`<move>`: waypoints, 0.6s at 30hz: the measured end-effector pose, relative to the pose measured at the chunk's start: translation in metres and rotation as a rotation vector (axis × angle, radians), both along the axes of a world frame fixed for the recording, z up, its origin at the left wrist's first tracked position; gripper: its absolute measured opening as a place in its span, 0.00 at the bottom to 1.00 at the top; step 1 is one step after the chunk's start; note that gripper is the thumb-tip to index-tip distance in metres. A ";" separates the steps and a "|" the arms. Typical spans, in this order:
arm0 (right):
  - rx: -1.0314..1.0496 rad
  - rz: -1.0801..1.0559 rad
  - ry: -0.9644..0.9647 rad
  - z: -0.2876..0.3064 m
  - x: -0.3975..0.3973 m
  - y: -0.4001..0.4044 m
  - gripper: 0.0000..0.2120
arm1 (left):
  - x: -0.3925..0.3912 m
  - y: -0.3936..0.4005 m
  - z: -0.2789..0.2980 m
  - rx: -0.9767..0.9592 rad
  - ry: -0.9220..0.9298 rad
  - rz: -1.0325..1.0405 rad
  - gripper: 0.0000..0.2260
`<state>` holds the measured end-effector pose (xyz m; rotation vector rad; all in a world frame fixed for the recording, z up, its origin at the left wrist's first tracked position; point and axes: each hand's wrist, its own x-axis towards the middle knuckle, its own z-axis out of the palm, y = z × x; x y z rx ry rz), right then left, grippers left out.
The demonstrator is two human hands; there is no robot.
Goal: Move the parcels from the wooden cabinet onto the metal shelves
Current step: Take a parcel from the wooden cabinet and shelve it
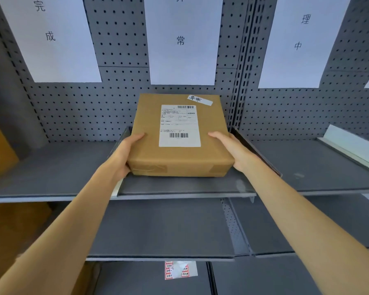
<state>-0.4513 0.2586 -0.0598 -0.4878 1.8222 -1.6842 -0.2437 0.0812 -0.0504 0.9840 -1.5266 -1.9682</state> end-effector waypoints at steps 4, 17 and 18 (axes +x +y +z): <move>0.060 0.001 -0.024 -0.006 -0.008 -0.006 0.31 | -0.012 -0.011 -0.009 0.003 -0.040 -0.016 0.09; 0.206 0.005 -0.068 -0.004 -0.020 -0.010 0.15 | -0.028 -0.035 -0.015 -0.031 -0.194 -0.054 0.22; 0.214 0.003 -0.070 -0.003 -0.020 -0.011 0.16 | -0.029 -0.035 -0.015 -0.031 -0.201 -0.050 0.22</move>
